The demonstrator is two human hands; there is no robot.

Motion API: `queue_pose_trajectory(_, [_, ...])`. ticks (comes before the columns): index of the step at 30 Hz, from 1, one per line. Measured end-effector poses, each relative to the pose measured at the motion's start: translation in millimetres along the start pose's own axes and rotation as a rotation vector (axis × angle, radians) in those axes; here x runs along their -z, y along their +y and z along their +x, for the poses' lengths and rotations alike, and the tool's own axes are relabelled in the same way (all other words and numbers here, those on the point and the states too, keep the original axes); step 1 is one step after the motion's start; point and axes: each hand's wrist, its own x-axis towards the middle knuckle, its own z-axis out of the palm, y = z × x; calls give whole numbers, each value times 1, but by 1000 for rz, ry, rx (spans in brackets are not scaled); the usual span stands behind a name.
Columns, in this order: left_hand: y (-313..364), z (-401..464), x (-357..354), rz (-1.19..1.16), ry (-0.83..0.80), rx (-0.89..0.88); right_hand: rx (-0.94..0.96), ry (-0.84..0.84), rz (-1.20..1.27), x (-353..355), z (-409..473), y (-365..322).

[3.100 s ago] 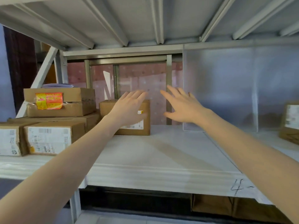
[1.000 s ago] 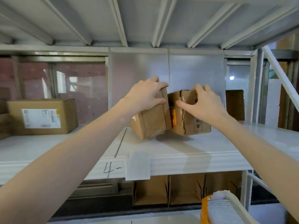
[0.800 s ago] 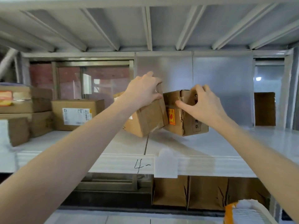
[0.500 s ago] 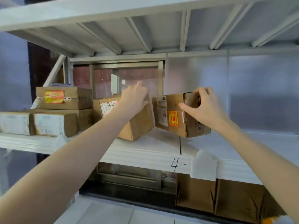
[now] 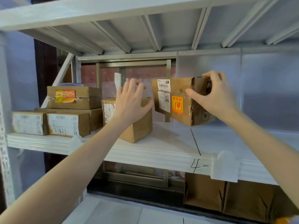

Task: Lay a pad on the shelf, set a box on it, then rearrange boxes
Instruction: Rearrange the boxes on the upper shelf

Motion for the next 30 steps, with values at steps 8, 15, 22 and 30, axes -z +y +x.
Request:
queue_pose_trajectory(8, [-33, -40, -1, -197, -171, 54, 78, 117, 113, 6, 13, -40])
queue_pose_trajectory(15, [-33, -54, -21, -110, -503, -92, 130, 111, 168, 3, 15, -57])
queue_pose_trajectory(22, [-47, -75, -28, 68, -668, -237, 141, 82, 204, -9, 8, -62])
queue_pose_trajectory(30, [-81, -86, -13, -46, -533, 44, 118, 18, 348, -30, 2, -74])
